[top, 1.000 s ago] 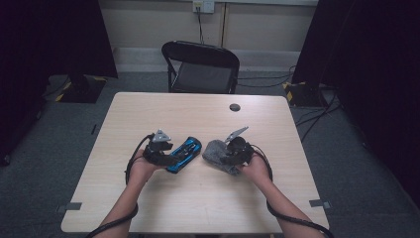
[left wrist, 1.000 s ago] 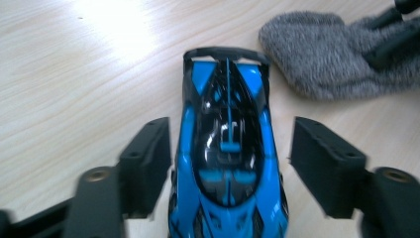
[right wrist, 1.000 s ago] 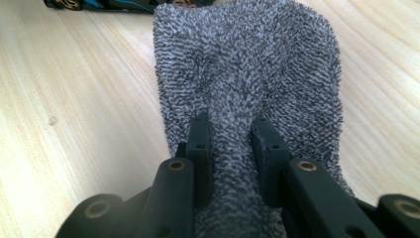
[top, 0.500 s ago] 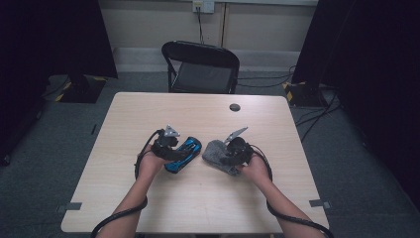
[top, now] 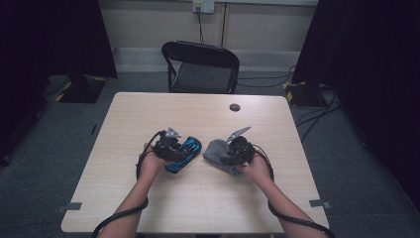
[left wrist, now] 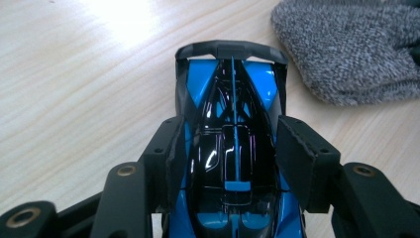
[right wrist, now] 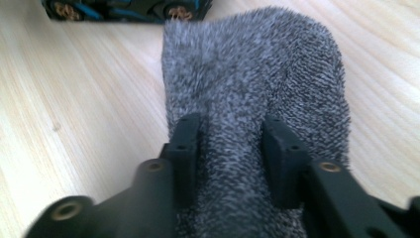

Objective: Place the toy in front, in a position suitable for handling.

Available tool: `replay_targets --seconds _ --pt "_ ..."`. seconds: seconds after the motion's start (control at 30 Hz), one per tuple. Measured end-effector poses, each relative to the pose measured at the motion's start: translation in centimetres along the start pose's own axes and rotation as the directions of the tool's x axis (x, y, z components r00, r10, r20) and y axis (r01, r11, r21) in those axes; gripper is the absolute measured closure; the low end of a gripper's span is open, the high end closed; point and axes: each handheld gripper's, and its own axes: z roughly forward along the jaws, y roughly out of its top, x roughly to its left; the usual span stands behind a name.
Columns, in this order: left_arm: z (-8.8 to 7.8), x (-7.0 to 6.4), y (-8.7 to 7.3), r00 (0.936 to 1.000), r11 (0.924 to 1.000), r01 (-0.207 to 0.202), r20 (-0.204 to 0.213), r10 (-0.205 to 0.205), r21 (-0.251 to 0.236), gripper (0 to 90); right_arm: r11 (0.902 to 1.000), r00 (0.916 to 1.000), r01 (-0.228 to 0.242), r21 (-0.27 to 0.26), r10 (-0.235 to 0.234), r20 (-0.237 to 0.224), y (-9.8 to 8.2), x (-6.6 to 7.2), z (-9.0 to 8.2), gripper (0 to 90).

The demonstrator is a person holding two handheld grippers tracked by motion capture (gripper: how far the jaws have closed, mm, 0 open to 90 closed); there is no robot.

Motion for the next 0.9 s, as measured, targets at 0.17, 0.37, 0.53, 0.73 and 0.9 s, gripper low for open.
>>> replay_targets --seconds 0.17,0.37,0.53,0.73,0.9 --pt "0.0 0.1 -0.2 0.9994 0.9993 0.034 0.01 -0.034 -0.011 44.8 0.9966 0.9978 -0.065 -0.051 0.064 -0.019 0.1 -0.5 -0.7 48.4" --pt "-0.2 0.0 -0.1 1.0 0.9999 -0.004 -0.004 0.005 0.015 45.9 0.9797 0.9847 -0.165 -0.114 0.17 0.038 1.0 -1.4 -0.8 34.1" --pt "-0.2 0.0 -0.2 1.0 1.0 -0.004 -0.004 0.004 0.006 46.2 0.9773 0.979 -0.191 -0.092 0.196 0.054 1.7 -1.0 1.2 32.8" --pt "-0.3 0.0 -0.3 1.0 1.0 0.003 0.001 -0.003 0.004 46.0 0.9756 0.9686 -0.207 -0.075 0.215 0.125 1.7 -0.3 3.3 44.2" --pt "-0.4 0.0 -0.4 0.9999 0.9999 0.01 -0.006 -0.01 0.004 45.6 0.9722 0.971 -0.219 -0.084 0.226 0.08 1.3 0.0 4.0 74.4"
